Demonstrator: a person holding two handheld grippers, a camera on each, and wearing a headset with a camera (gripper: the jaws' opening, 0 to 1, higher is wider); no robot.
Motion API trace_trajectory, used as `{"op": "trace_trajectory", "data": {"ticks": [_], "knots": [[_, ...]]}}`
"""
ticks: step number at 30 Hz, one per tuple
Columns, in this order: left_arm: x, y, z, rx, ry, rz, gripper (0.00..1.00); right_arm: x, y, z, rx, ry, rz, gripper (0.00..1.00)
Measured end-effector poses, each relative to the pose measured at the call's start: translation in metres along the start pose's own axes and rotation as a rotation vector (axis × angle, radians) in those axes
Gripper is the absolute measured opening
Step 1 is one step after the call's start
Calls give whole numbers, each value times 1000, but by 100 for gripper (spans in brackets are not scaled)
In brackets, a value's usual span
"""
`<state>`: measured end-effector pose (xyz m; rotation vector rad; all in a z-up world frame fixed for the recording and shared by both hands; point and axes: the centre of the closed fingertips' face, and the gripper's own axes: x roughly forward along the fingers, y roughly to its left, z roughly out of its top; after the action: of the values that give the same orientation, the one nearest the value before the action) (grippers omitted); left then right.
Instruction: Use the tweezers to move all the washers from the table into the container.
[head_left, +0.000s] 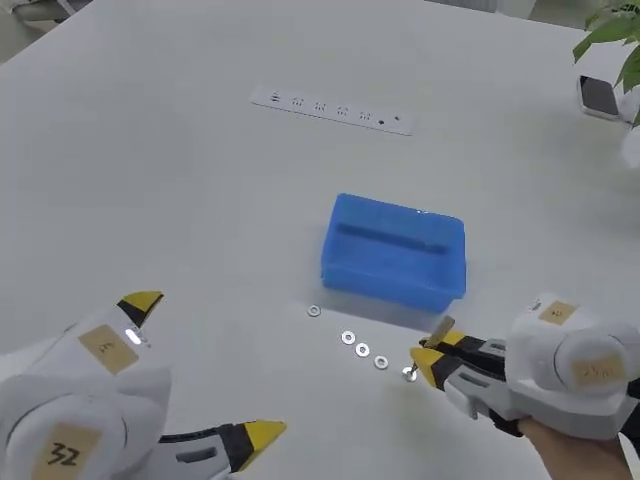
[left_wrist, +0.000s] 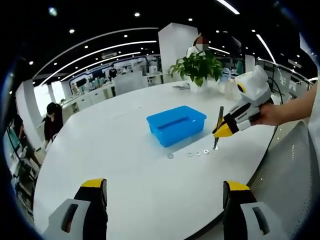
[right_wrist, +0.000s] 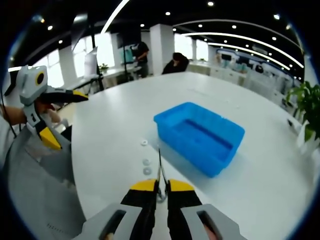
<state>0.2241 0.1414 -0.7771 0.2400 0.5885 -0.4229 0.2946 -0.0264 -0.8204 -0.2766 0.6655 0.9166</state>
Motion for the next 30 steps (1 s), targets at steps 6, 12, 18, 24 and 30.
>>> {"op": "trace_trajectory", "data": {"ticks": [6,12,18,24,30], "knots": [[0,-1,3,41,-7,9,99,1,-1,1,14,-15,-28,3],[0,-3,1,93,4,21,99,1,-3,2,31,2,-46,2],[0,-4,1,115,9,17,99,-7,-1,24,-20,-10,-42,2],[0,-3,0,122,17,20,99,-12,-4,60,-53,-66,-34,2],[1,0,-1,135,24,39,99,-9,-13,93,-72,-125,-30,2]]}}
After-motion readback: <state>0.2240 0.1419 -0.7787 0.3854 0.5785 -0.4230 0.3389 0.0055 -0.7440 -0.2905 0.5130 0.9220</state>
